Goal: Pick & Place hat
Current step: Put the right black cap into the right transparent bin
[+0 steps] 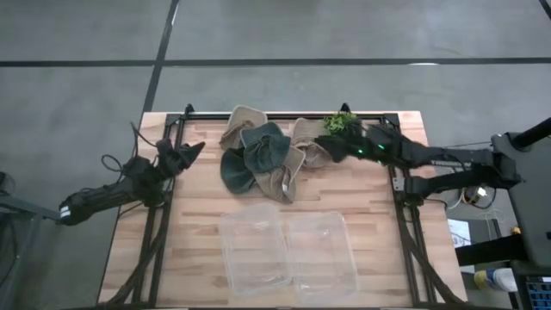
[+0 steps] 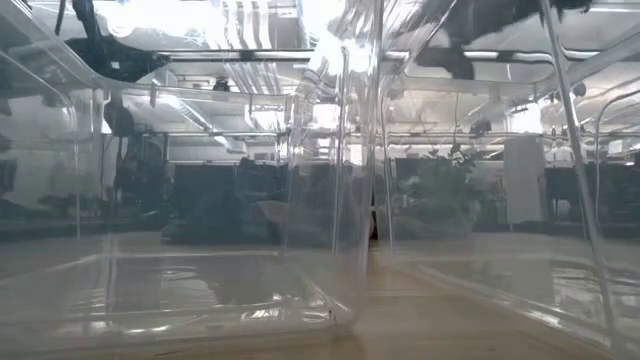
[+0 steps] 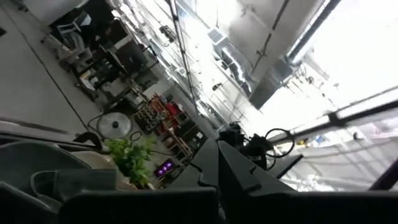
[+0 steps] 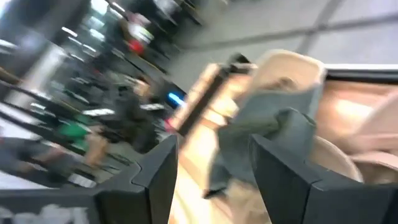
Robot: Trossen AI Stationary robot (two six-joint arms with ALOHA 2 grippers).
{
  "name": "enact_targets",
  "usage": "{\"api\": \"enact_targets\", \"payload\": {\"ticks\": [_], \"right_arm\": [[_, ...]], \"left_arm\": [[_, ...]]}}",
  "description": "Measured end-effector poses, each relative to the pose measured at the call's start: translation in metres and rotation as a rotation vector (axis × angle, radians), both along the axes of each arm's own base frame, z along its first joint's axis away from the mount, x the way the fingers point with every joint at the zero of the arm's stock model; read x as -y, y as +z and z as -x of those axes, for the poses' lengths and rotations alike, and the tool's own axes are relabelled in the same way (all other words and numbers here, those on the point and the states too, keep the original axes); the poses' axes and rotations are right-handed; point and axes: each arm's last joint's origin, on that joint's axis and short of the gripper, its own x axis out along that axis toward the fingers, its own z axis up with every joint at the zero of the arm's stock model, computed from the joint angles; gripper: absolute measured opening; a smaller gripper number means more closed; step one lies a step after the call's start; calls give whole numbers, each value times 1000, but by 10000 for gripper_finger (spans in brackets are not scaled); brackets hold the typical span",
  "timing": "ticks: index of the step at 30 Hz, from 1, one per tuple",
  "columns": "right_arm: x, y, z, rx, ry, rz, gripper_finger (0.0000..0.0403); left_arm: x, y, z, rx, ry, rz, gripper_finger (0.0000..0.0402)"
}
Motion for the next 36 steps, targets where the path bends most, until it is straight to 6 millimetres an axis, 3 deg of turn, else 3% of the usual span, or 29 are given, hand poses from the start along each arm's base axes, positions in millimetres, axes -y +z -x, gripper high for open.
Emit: {"api": "enact_targets", "payload": {"ticks": [8,14,21,29,36], "right_arm": [[51,37,-62,-203,24,-122,192],[101,32,-104,-379,65,-236,191],[145,4,-141,-640,85,-333,187],[165,-23,-182,-717,197,-475,182],[166,-36,-187,-806,178,-452,182]], "left_arm": [[0,0,0,41,-29,76,0],[0,0,0,45,-32,84,0],[0,0,0,46,-32,85,0],[0,0,0,48,-34,89,0],[0,0,0,48,-34,89,0]]}}
